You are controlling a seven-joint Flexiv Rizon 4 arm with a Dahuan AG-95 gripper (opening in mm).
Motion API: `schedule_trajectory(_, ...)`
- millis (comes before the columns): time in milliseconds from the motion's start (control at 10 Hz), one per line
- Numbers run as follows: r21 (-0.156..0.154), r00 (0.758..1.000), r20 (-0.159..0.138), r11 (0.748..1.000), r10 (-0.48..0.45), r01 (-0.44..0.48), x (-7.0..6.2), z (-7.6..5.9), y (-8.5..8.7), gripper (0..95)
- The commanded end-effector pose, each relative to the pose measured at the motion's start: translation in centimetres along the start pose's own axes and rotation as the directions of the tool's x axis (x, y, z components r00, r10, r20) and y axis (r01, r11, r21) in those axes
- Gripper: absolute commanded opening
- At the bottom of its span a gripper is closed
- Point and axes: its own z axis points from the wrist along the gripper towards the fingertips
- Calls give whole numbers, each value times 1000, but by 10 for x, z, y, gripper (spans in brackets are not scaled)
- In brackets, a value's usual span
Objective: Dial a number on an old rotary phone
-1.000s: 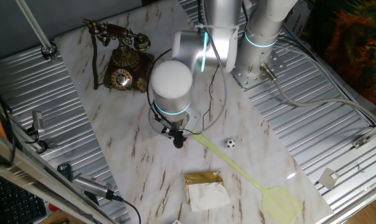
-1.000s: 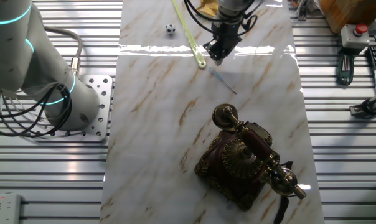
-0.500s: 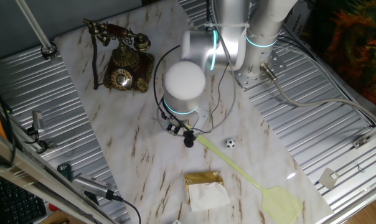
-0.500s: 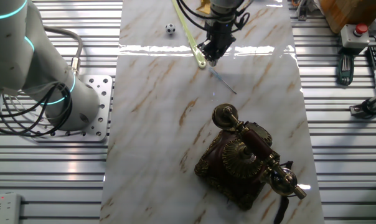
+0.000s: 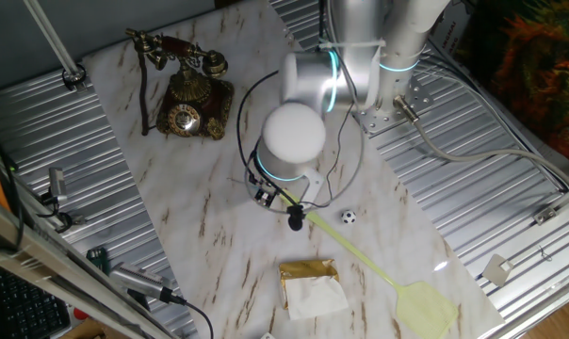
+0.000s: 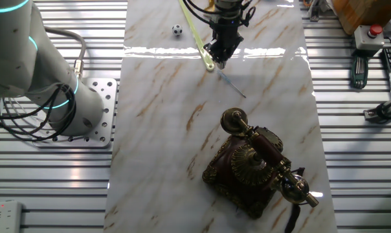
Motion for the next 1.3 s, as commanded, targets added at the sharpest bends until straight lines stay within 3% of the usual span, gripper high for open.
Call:
schedule_trajectory(100, -1, 1000, -31, 1000, 0, 0, 0, 1, -1, 0)
schedule_trajectory(800, 4, 991, -130, 1000, 1, -1, -3, 3, 6, 0)
schedule_trajectory(1300, 6, 985, -173, 1000, 17, -16, -3, 3, 6, 0)
